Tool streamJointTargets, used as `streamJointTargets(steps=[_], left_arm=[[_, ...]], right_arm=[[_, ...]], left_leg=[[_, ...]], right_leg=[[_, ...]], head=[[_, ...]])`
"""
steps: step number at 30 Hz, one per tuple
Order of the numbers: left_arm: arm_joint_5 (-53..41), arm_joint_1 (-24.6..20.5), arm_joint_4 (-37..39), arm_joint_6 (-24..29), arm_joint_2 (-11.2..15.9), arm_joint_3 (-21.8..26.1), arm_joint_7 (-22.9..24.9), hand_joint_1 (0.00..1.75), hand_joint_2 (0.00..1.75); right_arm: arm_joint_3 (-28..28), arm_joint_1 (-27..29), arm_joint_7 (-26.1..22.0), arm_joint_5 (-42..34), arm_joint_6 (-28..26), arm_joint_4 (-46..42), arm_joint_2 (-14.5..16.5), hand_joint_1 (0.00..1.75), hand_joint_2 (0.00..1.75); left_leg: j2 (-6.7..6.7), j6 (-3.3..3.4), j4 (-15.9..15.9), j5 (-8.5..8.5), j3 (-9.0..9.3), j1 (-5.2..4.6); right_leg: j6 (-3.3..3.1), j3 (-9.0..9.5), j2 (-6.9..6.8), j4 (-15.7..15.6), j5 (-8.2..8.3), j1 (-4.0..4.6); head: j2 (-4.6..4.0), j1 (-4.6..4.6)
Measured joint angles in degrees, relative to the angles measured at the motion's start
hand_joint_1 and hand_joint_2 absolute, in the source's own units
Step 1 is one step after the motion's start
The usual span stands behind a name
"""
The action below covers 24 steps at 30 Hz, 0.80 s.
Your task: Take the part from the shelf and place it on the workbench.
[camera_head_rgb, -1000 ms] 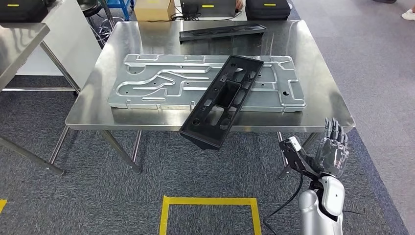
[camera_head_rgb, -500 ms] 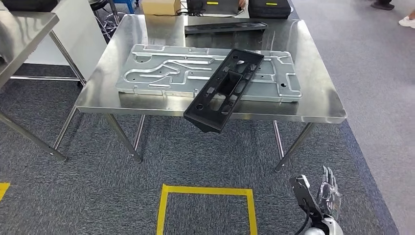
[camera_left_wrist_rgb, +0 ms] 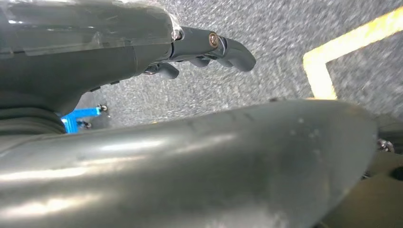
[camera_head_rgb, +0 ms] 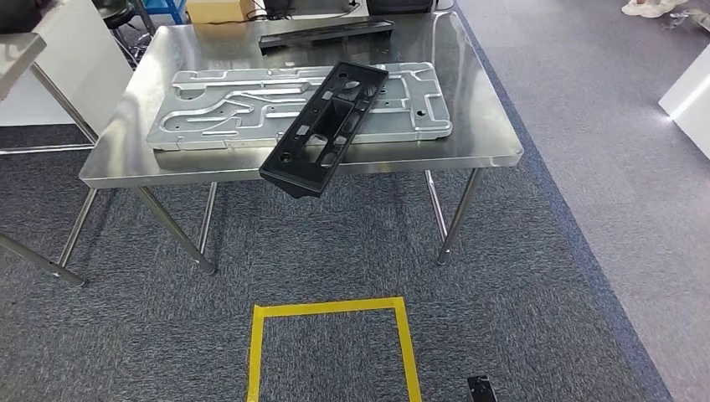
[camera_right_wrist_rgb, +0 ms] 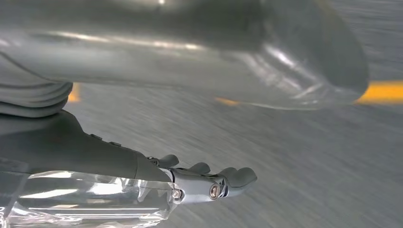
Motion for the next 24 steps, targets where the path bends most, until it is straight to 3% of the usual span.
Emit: streamJointTargets(steps=[1, 2, 3, 5, 7, 8, 9, 11, 12, 13, 14, 16, 17, 18, 19, 20, 21, 23, 24], left_arm=[[-0.2, 0.0, 0.0, -0.1, 0.0, 0.0, 0.2, 0.00, 0.00], [-0.3, -0.1, 0.0, -0.2, 0.0, -0.1, 0.3, 0.00, 0.00], [-0.4, -0.1, 0.0, -0.2, 0.0, -0.1, 0.4, 0.00, 0.00], [-0.5, -0.3, 0.0, -0.3, 0.0, -0.1, 0.6, 0.00, 0.00], [-0.6, -0.5, 0.0, -0.4, 0.1, -0.2, 0.7, 0.00, 0.00], [-0.6, -0.7, 0.0, -0.4, 0.1, -0.3, 0.7, 0.00, 0.00], [-0.7, -0.8, 0.0, -0.5, 0.1, -0.3, 0.8, 0.00, 0.00], [-0.7, -0.8, 0.0, -0.5, 0.0, -0.4, 0.8, 0.00, 0.00], [-0.6, -0.8, 0.0, -0.5, 0.0, -0.4, 0.9, 0.00, 0.00], [-0.6, -0.8, 0.0, -0.5, 0.0, -0.4, 0.9, 0.00, 0.00], [-0.6, -0.8, 0.0, -0.5, 0.0, -0.4, 1.0, 0.00, 0.00], [-0.7, -0.7, 0.0, -0.5, 0.0, -0.4, 1.0, 0.00, 0.00], [-0.7, -0.7, 0.0, -0.5, 0.0, -0.5, 1.0, 0.00, 0.00], [-0.7, -0.7, 0.0, -0.6, 0.0, -0.5, 1.0, 0.00, 0.00], [-0.8, -0.7, 0.0, -0.6, 0.0, -0.5, 0.9, 0.00, 0.00], [-0.8, -0.7, 0.0, -0.7, -0.1, -0.6, 0.8, 0.00, 0.00], [-0.9, -0.7, 0.0, -0.7, -0.1, -0.7, 0.7, 0.00, 0.00], [-1.0, -0.8, 0.0, -0.7, -0.1, -1.0, 0.4, 0.00, 0.00], [-1.0, -0.8, 0.0, -0.7, -0.1, -1.1, 0.2, 0.00, 0.00]], right_arm=[[-0.1, 0.1, 3.5, 0.9, 1.2, 1.8, -0.3, 0.00, 0.00], [-0.1, 0.2, 7.0, 1.9, 2.3, 3.5, -0.7, 0.00, 0.00], [0.0, 0.4, 9.9, 2.7, 3.2, 4.8, -1.0, 0.00, 0.00], [0.1, 0.6, 13.1, 3.7, 4.2, 6.9, -1.3, 0.00, 0.00], [0.2, 0.6, 14.1, 4.1, 4.5, 8.4, -1.4, 0.00, 0.00], [0.4, 0.5, 14.3, 4.2, 4.5, 9.0, -1.5, 0.00, 0.00], [0.5, 0.5, 14.6, 4.2, 4.5, 9.5, -1.6, 0.00, 0.00], [0.6, 0.5, 15.4, 4.4, 5.0, 10.3, -1.7, 0.00, 0.00], [0.6, 0.5, 16.1, 4.5, 5.4, 10.6, -1.7, 0.00, 0.00], [0.7, 0.6, 16.9, 4.6, 5.8, 10.9, -1.7, 0.00, 0.00], [0.7, 0.6, 17.6, 4.7, 6.0, 11.2, -1.7, 0.00, 0.00], [0.8, 0.6, 18.0, 4.7, 6.0, 11.6, -1.7, 0.00, 0.00], [0.8, 0.6, 17.9, 4.7, 5.8, 11.8, -1.7, 0.00, 0.00], [0.8, 0.6, 17.5, 4.7, 5.6, 11.9, -1.7, 0.00, 0.00], [0.8, 0.6, 17.1, 4.6, 5.3, 12.0, -1.7, 0.00, 0.00], [0.8, 0.5, 16.5, 4.6, 5.1, 12.1, -1.7, 0.00, 0.00], [0.8, 0.4, 16.0, 4.6, 4.8, 12.1, -1.7, 0.00, 0.00], [0.8, 0.1, 14.9, 4.7, 4.5, 12.1, -1.7, 0.00, 0.00], [0.8, 0.0, 14.5, 4.7, 4.4, 12.1, -1.7, 0.00, 0.00]], left_leg=[[-0.29, 0.14, 3.5, -1.61, -0.49, -0.04], [-0.40, 0.35, 5.8, -1.87, -0.35, -0.10], [-0.43, 0.66, 6.1, -0.78, 0.71, -0.20], [-0.50, 1.70, 0.9, 2.11, 5.72, -0.58], [-0.59, 2.81, -8.3, 1.86, 12.38, -1.19], [-0.64, 3.12, -11.6, 1.20, 14.45, -1.51], [-0.64, 3.31, -13.4, 0.77, 15.34, -1.77], [-0.43, 3.74, -13.9, 1.82, 14.67, -1.87], [-0.23, 4.13, -14.0, 2.54, 14.11, -1.78], [-0.05, 4.51, -14.2, 3.39, 13.34, -1.66], [0.13, 4.81, -14.2, 4.27, 12.38, -1.60], [0.21, 5.02, -14.1, 5.90, 10.21, -1.63], [0.30, 4.94, -13.8, 6.70, 9.00, -1.63], [0.41, 4.82, -13.5, 7.46, 7.71, -1.62], [0.51, 4.68, -13.1, 8.13, 6.43, -1.60], [0.57, 4.51, -12.5, 8.75, 5.08, -1.58], [0.59, 4.31, -12.0, 9.28, 3.96, -1.61], [0.61, 3.78, -11.0, 10.21, 2.52, -1.73], [0.66, 3.47, -10.8, 10.75, 2.19, -1.74]], right_leg=[[-0.17, -0.90, 0.25, 0.1, 0.68, 0.26], [-0.24, -1.84, 0.41, 0.2, 1.33, 0.52], [-0.27, -2.81, 0.53, 0.4, 1.96, 0.74], [-0.20, -4.63, 0.82, 0.7, 3.22, 1.09], [0.17, -5.75, 1.10, 0.9, 4.45, 1.33], [0.46, -5.96, 1.14, 0.9, 5.08, 1.27], [0.81, -6.06, 1.13, 0.7, 5.70, 1.16], [1.53, -6.26, 1.18, 0.5, 6.44, 0.88], [1.84, -6.62, 1.21, 1.0, 5.51, 0.79], [2.12, -7.21, 1.26, 2.6, 3.20, 0.68], [2.35, -8.00, 1.28, 5.5, -0.22, 0.49], [2.79, -9.29, 1.24, 13.1, -6.11, 0.36], [2.97, -9.33, 1.24, 16.2, -6.76, 0.33], [3.11, -8.59, 1.23, 17.7, -5.70, 0.29], [3.18, -7.06, 1.22, 17.4, -3.77, 0.23], [3.16, -4.45, 1.20, 15.1, -2.00, 0.16], [3.03, -0.95, 1.19, 11.2, -1.53, 0.14], [2.38, 5.49, 1.16, 2.3, -3.70, 0.35], [1.95, 7.10, 1.15, -0.5, -4.90, 0.53]], head=[[0.00, 0.00], [0.00, -0.01], [0.00, -0.01], [0.00, -0.01], [0.00, 0.00], [0.00, 0.01], [0.00, 0.01], [0.00, 0.01], [0.00, 0.01], [0.00, 0.01], [0.00, 0.01], [0.00, 0.02], [0.00, 0.02], [0.00, 0.02], [0.00, 0.02], [0.00, 0.02], [0.00, 0.02], [0.00, 0.00], [0.00, 0.01]])
